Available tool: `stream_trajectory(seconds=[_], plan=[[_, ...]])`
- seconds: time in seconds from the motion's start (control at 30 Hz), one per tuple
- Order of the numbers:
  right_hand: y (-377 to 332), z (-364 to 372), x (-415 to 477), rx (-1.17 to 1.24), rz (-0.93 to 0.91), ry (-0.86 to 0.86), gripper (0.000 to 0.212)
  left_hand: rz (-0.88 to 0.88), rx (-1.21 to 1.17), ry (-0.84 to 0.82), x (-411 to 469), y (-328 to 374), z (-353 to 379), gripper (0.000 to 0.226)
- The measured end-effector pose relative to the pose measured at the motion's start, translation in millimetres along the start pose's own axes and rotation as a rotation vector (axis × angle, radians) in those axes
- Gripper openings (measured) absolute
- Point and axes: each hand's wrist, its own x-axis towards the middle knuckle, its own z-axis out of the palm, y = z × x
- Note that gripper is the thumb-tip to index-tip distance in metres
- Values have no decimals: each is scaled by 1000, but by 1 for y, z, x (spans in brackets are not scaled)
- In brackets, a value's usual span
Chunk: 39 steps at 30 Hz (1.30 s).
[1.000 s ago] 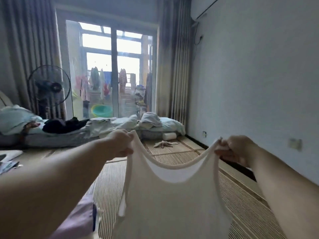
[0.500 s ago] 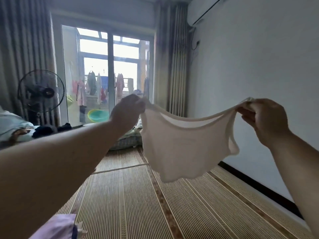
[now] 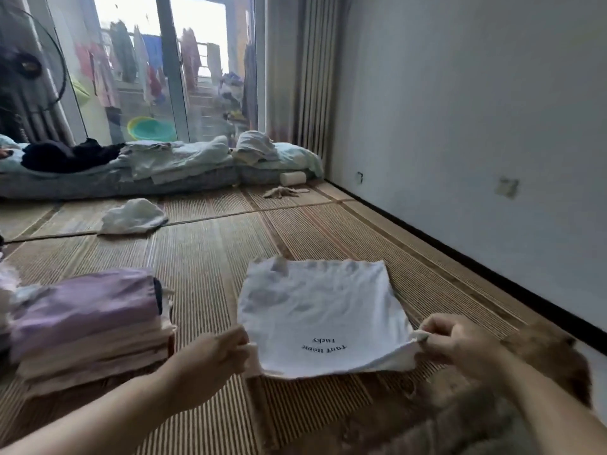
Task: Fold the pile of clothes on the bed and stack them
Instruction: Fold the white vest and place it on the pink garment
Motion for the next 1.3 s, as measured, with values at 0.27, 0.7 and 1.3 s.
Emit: stream_trajectory(seconds=[0.27, 0.7, 1.3], plan=[[17, -4, -2, 44, 118, -113, 11, -190, -275, -226, -13, -6, -2, 13], [-11, 0, 225, 135, 86, 410, 9, -379, -430, 343, 211, -6, -34, 18], [64, 74, 240, -844, 181, 34, 83, -101, 580, -276, 200, -128, 55, 72]])
